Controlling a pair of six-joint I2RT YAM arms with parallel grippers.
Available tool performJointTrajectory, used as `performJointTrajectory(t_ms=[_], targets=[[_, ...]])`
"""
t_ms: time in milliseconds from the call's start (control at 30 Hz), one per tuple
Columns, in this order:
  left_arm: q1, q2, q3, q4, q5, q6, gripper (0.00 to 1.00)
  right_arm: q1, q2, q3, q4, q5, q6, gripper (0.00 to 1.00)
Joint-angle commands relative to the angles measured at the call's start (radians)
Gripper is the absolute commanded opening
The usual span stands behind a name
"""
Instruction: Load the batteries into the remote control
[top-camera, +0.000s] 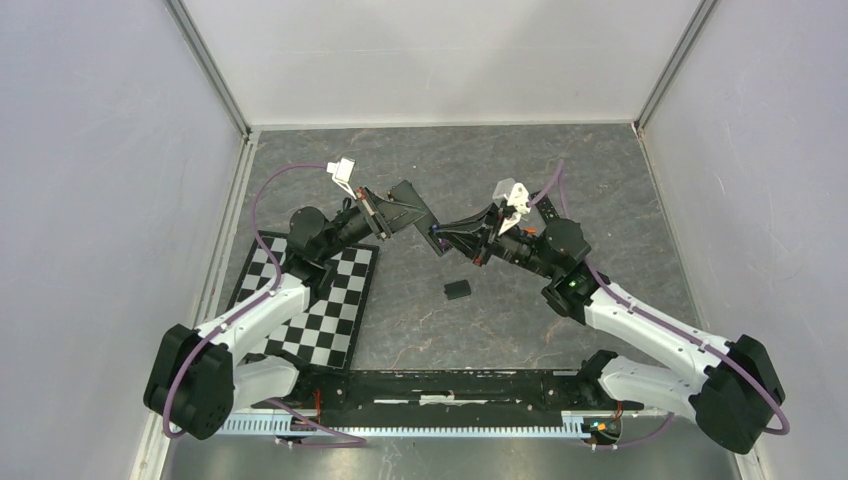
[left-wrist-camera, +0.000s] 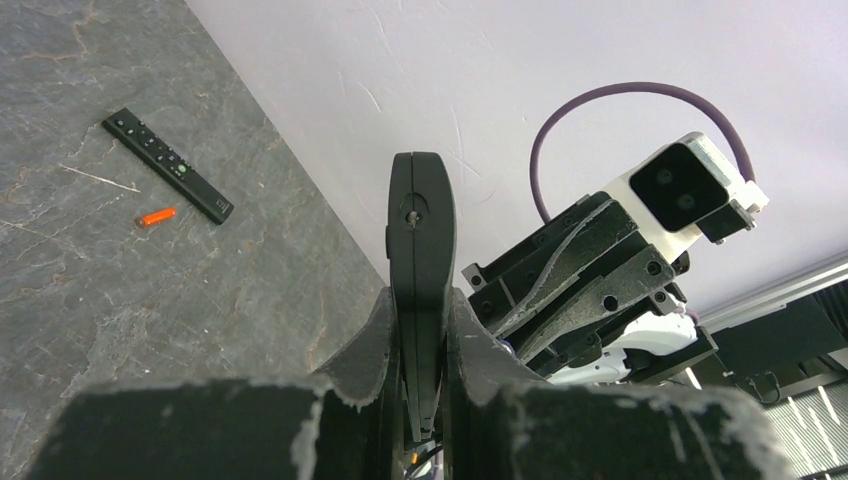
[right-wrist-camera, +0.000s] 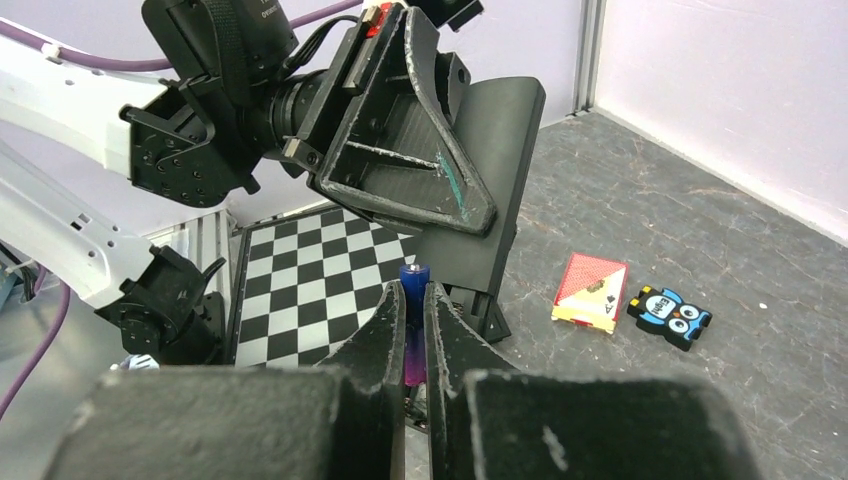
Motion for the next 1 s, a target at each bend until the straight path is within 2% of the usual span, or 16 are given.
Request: performJointTrajectory(t_ms=[0,400,700,967], targets=[[0.003,-0.005,0.014,0.055,0.02,-0.036,0.02,0.008,0.015,0.039,0.016,0.014,-0.025,0.06],[0.003,-0.004,0.014,0.088,0.0,-0.081,0.02,0.017,0.017,0.028,-0.024,0.004,-0.029,0.13],[0.004,-0.014,0.007,0.097,-0.008,-0.086,0.02,0.018,0.007,0.045,-0.088,0.038,-0.025,0.34],[0.004,-0.019,0.002,0.092,-0.01,-0.074,0.02,0.018,0.0,0.072,-0.107,0.076,-0.002,0.38]])
